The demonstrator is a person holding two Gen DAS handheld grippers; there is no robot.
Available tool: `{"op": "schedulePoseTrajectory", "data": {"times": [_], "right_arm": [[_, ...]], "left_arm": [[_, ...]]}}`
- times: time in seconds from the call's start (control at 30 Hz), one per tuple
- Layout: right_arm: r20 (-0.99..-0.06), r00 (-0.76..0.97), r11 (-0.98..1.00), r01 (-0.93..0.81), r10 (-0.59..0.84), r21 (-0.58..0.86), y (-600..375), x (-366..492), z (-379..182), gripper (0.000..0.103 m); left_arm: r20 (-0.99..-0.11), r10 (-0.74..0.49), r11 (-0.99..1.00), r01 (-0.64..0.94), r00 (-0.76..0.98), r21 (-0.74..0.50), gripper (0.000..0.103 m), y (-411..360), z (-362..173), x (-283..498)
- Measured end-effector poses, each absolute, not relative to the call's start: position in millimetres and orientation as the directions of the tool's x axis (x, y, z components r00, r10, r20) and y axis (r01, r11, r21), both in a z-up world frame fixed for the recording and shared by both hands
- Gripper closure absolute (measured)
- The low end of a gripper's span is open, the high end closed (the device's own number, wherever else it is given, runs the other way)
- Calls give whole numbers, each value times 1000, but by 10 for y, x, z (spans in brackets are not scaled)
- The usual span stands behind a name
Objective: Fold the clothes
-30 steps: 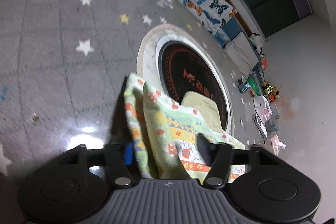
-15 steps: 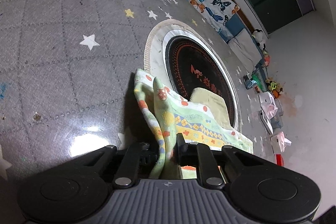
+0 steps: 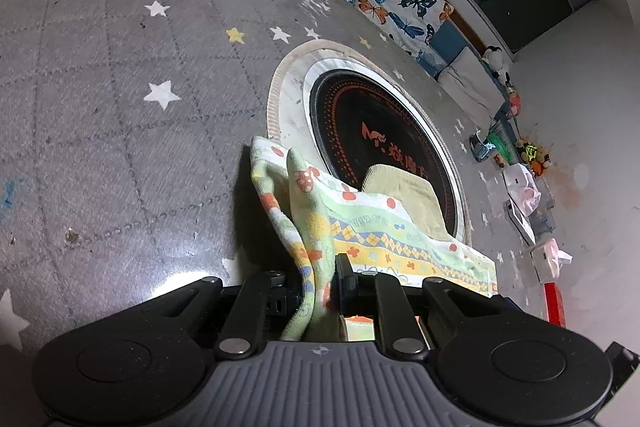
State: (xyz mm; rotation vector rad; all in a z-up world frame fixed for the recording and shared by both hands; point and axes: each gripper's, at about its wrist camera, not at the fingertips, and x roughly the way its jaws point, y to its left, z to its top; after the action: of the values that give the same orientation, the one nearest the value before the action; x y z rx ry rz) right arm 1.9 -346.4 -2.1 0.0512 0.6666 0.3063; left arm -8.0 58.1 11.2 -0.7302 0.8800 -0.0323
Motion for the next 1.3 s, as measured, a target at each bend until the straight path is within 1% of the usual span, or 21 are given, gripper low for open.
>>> {"op": "schedulePoseTrajectory", "data": {"times": [0.07,0.17,0.23,0.27,0.3,0.37,0.4,0.57,0.73,0.9,1.03,1.3], "right_arm": [[-604,731,948,-251,318,194,-3506,81,-71,60],[-596,731,943,-257,332,210,-3469,104,-86,60],[-595,726,939,-269,345,217,-3427,107,-92,69],[-594,723,936,-274,352,221,-3405,109,-96,80],[-594,720,934,-280,358,224,-3384,111,-99,85],[-588,727,935,-280,355,218,-3347,83,-83,92],[-583,732,936,-278,352,217,-3342,65,-65,93],[-537,768,937,-285,351,204,-3391,-49,120,95],[-494,807,946,-276,323,167,-3498,-120,347,95],[-467,845,965,-222,261,138,-3758,-108,521,95],[-453,873,983,-159,184,94,-4060,-80,645,95],[-467,883,999,-36,49,37,-4629,111,690,95]], "left_arm": [[-692,-309,768,-258,652,-586,88,574,118,-77],[-696,-300,780,-252,652,-572,88,558,128,-75],[-699,-289,793,-246,654,-558,88,539,138,-70],[-701,-282,800,-242,655,-549,88,527,145,-67],[-702,-277,807,-238,656,-541,88,514,156,-63],[-705,-267,820,-229,657,-524,90,488,181,-56],[-706,-262,827,-225,658,-516,91,475,194,-52],[-684,-262,855,-165,680,-491,93,383,378,8],[-661,-298,873,-84,689,-481,94,125,565,177],[-645,-344,880,-6,682,-476,94,-246,693,428],[-634,-383,881,59,671,-470,94,-605,766,666],[-644,-433,881,146,631,-450,94,-1312,759,1106]]}}
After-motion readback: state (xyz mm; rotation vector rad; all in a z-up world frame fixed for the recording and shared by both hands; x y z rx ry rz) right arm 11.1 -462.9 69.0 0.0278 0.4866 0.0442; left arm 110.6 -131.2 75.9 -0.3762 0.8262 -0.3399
